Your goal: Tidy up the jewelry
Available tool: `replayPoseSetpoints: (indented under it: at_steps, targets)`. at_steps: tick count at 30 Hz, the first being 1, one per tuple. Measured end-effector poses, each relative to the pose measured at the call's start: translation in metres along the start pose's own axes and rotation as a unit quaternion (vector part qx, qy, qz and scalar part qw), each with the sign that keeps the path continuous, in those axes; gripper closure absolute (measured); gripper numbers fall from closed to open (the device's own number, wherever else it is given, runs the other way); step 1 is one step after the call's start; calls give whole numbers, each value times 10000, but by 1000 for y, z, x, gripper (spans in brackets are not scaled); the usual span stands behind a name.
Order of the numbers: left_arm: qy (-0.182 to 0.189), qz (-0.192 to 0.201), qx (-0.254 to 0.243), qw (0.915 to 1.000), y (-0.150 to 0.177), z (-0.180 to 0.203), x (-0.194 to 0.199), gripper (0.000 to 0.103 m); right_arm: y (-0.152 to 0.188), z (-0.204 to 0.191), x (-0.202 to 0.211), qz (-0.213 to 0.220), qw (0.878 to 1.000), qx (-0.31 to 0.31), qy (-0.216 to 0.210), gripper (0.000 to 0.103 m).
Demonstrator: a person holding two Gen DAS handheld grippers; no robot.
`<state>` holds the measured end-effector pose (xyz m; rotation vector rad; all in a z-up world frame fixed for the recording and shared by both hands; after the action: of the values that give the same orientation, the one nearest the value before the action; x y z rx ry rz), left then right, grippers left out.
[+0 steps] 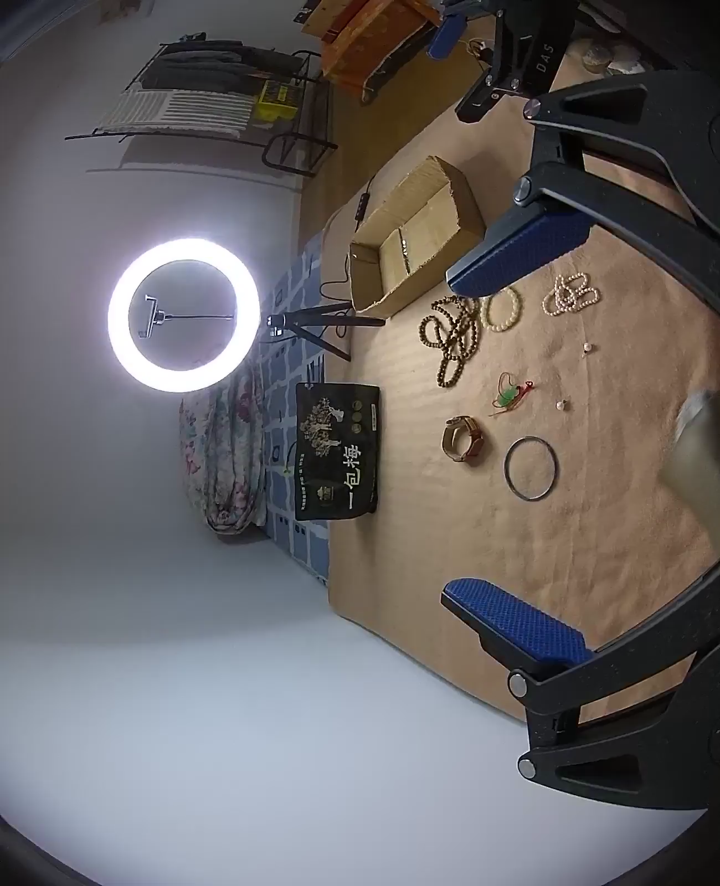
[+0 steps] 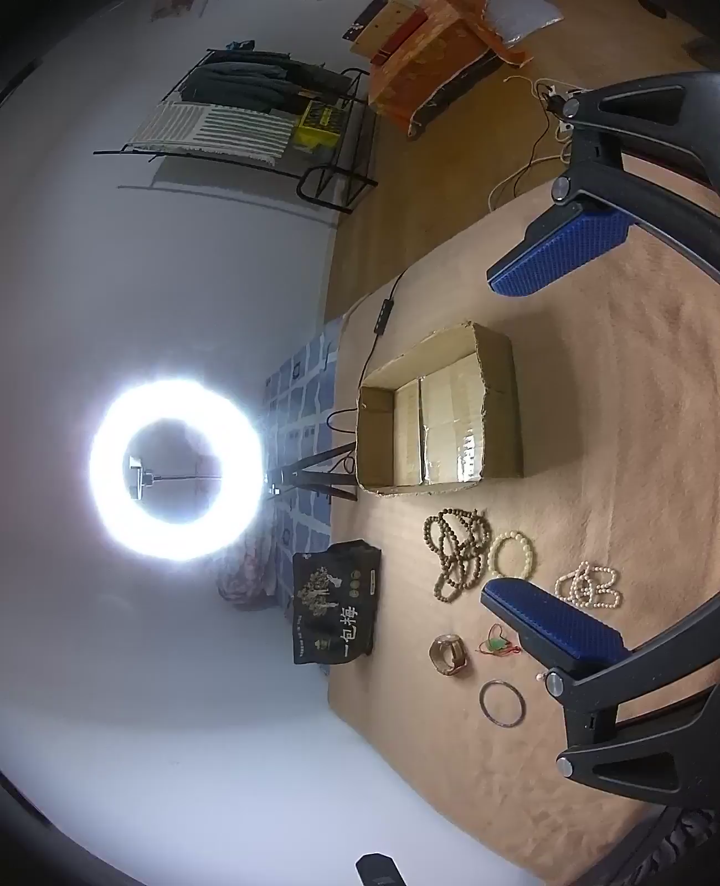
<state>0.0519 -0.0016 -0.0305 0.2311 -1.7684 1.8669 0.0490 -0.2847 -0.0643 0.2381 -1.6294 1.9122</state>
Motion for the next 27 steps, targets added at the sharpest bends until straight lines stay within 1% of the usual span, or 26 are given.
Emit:
replayPoseSetpoints:
  at_steps: [1, 6, 7, 11, 13, 15, 17, 27]
  targets:
    - [27, -12, 55, 10000, 0, -1, -1, 0, 0, 0, 0, -25, 10000, 27, 0, 0]
    - [20, -36, -27, 10000, 0, 3, -4, 0, 1, -5, 1, -33, 9999, 125, -62, 0]
    - [24, 8, 41, 10000, -3, 2, 1, 0, 2, -5, 1, -23, 9999, 142, -69, 0]
    - [18, 24, 12, 10000, -6, 3, -4, 0, 3, -10, -5, 0, 9999, 158, -36, 0]
    - [3, 30, -12, 10000, -7, 6, -6, 0, 3, -3, 3, 19, 9999, 112, -36, 0]
    - [9, 46, -25, 10000, -8, 9, -8, 0, 3, -4, 2, 4, 9999, 109, -37, 0]
    - [18, 106, 7, 9999, -9, 0, 2, 0, 3, -4, 2, -2, 9999, 104, -36, 0]
    - [-1, 139, -42, 9999, -20, -1, -11, 0, 2, -4, 1, 19, 9999, 108, -55, 0]
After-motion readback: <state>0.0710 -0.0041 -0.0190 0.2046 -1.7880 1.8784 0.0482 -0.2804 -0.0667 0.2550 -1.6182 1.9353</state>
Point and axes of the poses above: each gripper's, at about its wrist camera, not at the fingertips, and x roughly against the way its jaws point, z to its right, y to its underside, the point moved 6 cm from there along -x, roughly the way its jaws point, and after that the axes turned 15 degrees about y, right-handed, at the moved point
